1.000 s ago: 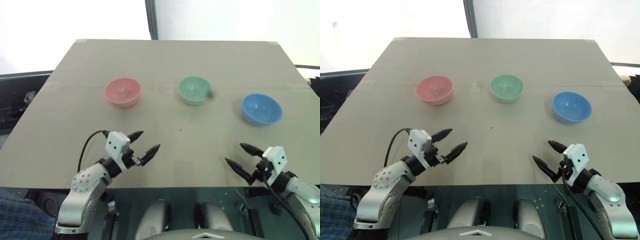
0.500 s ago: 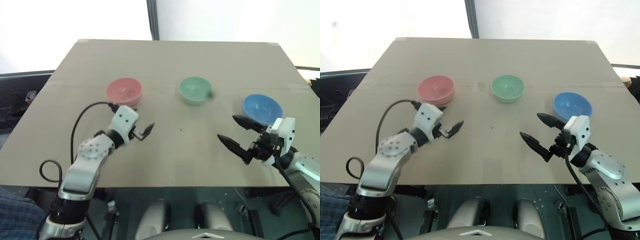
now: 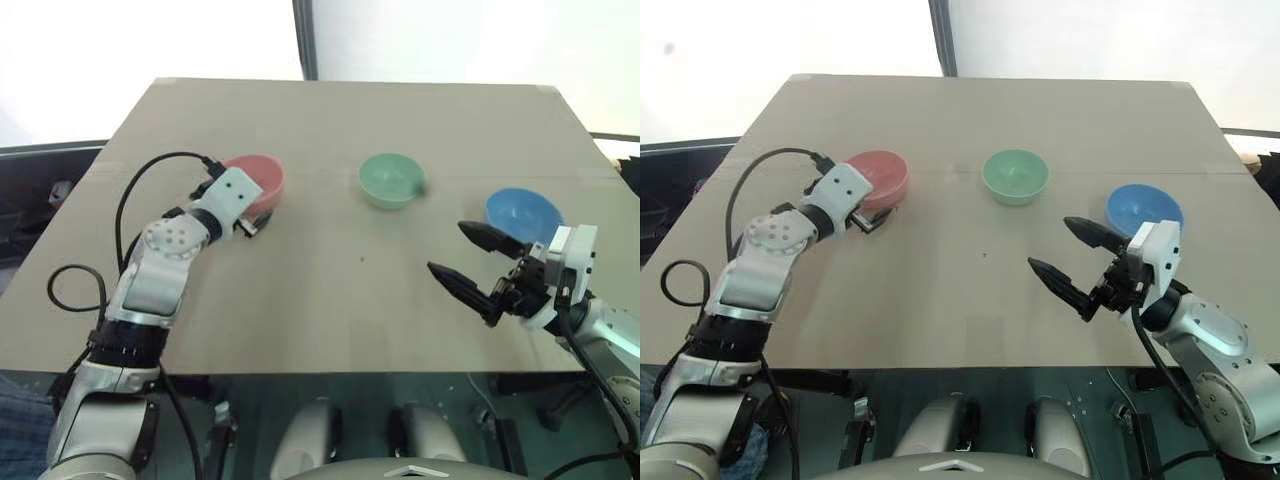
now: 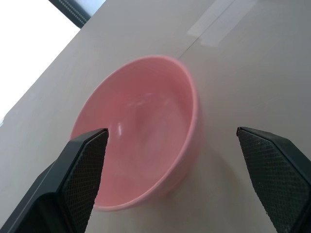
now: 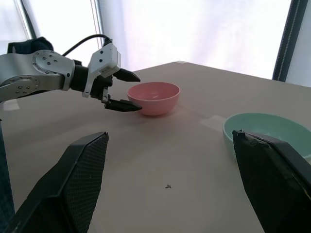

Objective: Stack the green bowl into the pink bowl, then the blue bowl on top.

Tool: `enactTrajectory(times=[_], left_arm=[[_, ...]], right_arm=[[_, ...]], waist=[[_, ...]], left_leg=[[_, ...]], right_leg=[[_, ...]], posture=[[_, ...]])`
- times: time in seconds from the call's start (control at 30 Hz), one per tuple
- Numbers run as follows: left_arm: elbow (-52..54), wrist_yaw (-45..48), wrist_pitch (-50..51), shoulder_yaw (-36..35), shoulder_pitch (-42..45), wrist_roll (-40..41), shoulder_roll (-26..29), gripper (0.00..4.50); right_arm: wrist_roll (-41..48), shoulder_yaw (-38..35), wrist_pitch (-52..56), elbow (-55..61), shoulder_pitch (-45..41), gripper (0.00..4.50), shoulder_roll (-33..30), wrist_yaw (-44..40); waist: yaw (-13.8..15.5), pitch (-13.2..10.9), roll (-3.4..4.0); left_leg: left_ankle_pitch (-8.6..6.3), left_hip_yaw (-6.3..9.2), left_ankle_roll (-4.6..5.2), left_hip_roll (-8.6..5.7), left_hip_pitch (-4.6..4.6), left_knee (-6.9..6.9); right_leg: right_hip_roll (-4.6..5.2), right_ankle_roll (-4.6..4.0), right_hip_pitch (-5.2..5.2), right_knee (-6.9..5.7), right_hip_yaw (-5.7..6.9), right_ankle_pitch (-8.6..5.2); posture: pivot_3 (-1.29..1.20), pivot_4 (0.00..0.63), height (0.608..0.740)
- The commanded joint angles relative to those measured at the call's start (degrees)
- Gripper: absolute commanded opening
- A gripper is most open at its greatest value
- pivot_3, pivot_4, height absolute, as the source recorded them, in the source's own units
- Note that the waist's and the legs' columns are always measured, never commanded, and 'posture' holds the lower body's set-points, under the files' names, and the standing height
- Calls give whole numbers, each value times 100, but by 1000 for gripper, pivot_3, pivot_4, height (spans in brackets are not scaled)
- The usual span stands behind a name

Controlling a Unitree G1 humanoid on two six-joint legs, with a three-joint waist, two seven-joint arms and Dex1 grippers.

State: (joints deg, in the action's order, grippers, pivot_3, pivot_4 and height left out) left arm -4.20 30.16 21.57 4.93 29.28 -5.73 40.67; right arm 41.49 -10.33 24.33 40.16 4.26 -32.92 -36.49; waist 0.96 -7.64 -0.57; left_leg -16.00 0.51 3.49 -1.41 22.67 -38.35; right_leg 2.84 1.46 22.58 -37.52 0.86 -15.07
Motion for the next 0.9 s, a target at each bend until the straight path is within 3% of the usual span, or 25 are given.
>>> enactTrajectory(times=[0.03,0.37,0.5,0.67,0.73,0.9], left_arm=[[-429,42,-248,111,354,-126,-130,4500],[-2941,466,-1031,841,1436,-580,-628,4500],[-3511,575,-1353,1007,1812,-754,-808,3272],[-3720,702,-1504,1022,1938,-836,-928,840],[-3740,729,-1530,1023,1950,-878,-947,107],[-3631,860,-1783,1054,1938,-951,-941,107]], right_arm=[[21,-64,-75,241,-35,4286,11,95],[-149,5,-119,225,-121,4286,95,271],[-117,-49,-124,347,29,4328,79,290],[-85,-108,-128,409,163,4328,19,242],[-83,-123,-129,400,179,4328,4,230],[-84,-149,-130,368,181,4328,-31,200]], waist=[[1,0,-1],[0,6,-12],[3,9,-17],[-13,9,-18],[-4,15,-19],[-3,16,-21]], left_leg=[[0,0,0,0,0,-1],[1,-2,1,-5,-1,-7],[-4,-3,10,-6,-3,-12],[-5,-4,11,-5,-3,-15],[-5,-4,11,-4,-5,-17],[-5,-5,13,-5,-9,-19]], right_leg=[[0,0,0,-2,0,0],[-4,1,2,-15,1,-1],[-5,2,1,-22,1,-1],[-7,2,2,-27,1,-1],[-7,2,1,-31,0,-1],[-7,3,-1,-34,-1,-2]], posture=[[0,150,740],[0,150,740],[0,150,740],[0,150,740],[0,150,740],[0,150,740]])
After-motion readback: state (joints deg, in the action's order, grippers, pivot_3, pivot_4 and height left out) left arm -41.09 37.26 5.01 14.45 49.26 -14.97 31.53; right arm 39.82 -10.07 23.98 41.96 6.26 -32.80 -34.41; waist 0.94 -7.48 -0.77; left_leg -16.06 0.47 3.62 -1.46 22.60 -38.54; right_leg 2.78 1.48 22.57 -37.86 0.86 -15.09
